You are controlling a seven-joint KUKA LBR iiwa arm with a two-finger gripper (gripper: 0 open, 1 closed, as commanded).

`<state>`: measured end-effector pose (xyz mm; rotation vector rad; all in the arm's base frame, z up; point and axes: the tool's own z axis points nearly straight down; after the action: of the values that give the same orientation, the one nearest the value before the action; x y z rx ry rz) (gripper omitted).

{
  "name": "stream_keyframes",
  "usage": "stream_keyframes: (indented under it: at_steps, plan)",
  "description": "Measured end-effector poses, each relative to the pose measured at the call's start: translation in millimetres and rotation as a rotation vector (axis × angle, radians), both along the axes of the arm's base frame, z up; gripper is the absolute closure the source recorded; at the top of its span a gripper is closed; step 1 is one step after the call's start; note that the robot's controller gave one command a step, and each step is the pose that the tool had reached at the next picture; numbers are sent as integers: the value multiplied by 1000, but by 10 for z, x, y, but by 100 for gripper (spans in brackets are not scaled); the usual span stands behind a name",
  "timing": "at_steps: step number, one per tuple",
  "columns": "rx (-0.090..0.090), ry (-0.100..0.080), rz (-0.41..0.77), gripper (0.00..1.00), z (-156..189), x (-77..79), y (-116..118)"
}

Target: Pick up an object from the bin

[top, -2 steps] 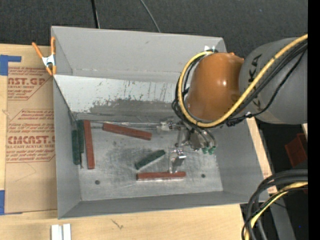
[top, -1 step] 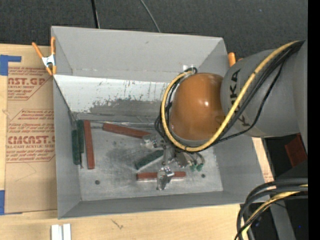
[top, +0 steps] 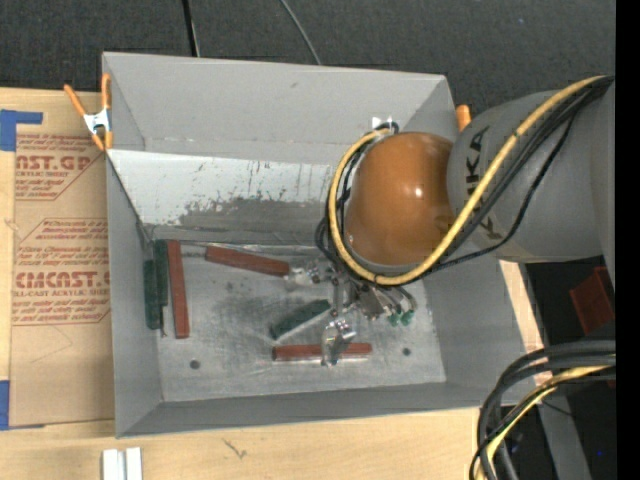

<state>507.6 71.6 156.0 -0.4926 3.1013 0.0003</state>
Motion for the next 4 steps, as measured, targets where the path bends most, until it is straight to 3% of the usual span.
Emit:
stream_keyframes:
  at_steps: [1, 2, 4]
  plan:
    - [0, -4, 71, 0, -785, 288, 16]
    - [-2, 2, 113, 100, -908, 250, 2]
    - [-1, -1, 117, 100, -804, 235, 3]
